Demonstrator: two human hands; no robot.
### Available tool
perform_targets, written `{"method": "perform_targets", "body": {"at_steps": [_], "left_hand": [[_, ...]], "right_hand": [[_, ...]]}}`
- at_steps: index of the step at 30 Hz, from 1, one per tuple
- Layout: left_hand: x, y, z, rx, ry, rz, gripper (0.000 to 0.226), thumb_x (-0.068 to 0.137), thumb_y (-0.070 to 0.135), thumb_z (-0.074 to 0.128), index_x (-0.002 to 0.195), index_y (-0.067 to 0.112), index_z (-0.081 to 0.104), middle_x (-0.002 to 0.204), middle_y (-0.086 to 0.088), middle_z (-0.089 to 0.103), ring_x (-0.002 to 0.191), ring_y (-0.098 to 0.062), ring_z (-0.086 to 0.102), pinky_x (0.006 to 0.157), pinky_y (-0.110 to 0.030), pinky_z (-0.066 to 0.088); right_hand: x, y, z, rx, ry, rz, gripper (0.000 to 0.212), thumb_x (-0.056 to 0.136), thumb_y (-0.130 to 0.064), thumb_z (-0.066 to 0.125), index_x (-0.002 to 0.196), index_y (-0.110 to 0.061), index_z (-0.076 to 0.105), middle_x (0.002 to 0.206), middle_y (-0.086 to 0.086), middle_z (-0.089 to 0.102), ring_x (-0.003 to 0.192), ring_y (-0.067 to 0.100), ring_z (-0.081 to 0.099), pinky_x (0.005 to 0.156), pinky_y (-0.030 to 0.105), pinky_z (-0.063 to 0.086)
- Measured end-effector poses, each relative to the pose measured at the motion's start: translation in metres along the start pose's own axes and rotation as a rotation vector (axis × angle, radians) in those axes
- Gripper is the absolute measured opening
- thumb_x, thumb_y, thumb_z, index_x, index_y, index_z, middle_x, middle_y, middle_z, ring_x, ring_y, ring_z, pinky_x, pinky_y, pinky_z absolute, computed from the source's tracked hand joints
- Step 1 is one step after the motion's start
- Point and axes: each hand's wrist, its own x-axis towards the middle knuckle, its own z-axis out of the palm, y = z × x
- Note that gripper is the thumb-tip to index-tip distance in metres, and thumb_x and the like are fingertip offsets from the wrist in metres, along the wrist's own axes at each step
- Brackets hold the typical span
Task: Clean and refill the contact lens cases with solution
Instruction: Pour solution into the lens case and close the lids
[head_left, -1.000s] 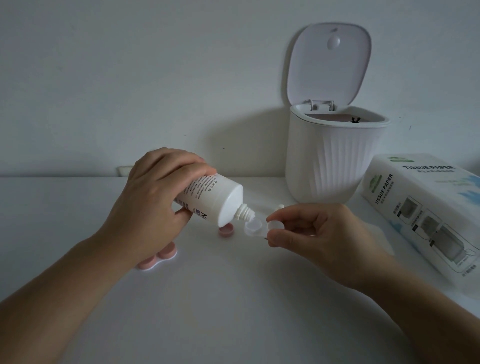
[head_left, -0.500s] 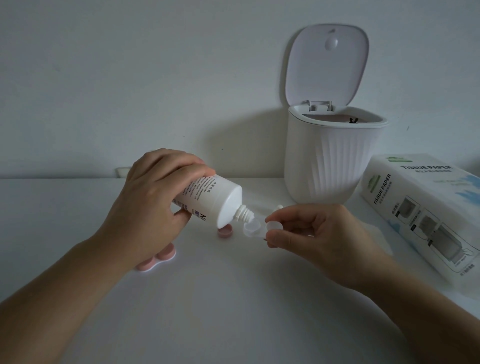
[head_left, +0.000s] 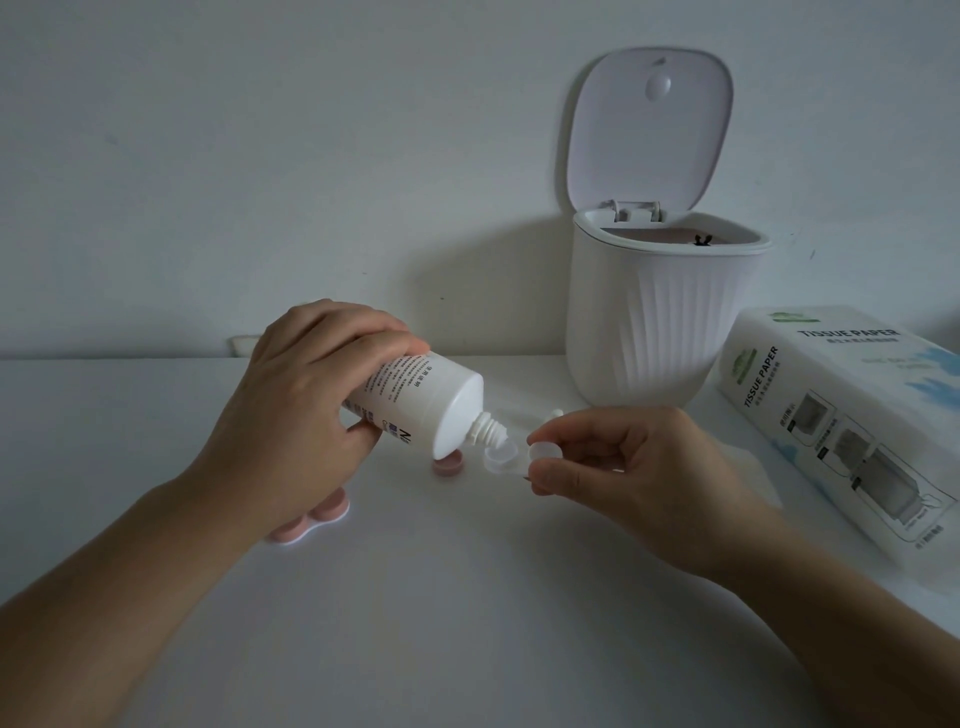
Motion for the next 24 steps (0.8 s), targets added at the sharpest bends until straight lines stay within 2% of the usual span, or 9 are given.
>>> {"method": "perform_targets", "body": {"at_steps": [3,11,24], "left_hand": [[-0.0001,0.0008,0.0,0.004,-0.001,-0.014,0.077,0.053,-0.012,0.081,0.122,0.019,0.067,0.124,0.004,0.063,0.118,-0.028,0.051,0.103,-0.04,0.039],[-0.0001,0.0028,-0.0014,-0.001,-0.008,-0.037,0.075,0.054,-0.011,0.081,0.121,0.019,0.068,0.123,0.005,0.063,0.117,-0.027,0.051,0.103,-0.036,0.037],[-0.0004,0.0023,-0.0015,0.011,-0.016,-0.033,0.076,0.053,-0.013,0.081,0.121,0.019,0.067,0.123,0.004,0.064,0.116,-0.027,0.049,0.106,-0.032,0.033]], "right_hand": [[-0.0001,-0.0006,-0.0003,-0.008,-0.002,-0.006,0.017,0.079,-0.036,0.08,0.095,-0.029,0.078,0.08,-0.012,0.078,0.078,0.002,0.074,0.07,0.007,0.051],[0.0003,-0.0003,-0.0002,0.031,-0.011,-0.019,0.012,0.081,-0.032,0.079,0.093,-0.028,0.078,0.078,-0.01,0.079,0.078,0.004,0.075,0.07,0.008,0.052],[-0.001,-0.004,-0.0002,-0.001,-0.015,-0.059,0.007,0.084,-0.03,0.078,0.088,-0.036,0.076,0.075,-0.012,0.078,0.075,0.002,0.074,0.066,0.003,0.047]]}}
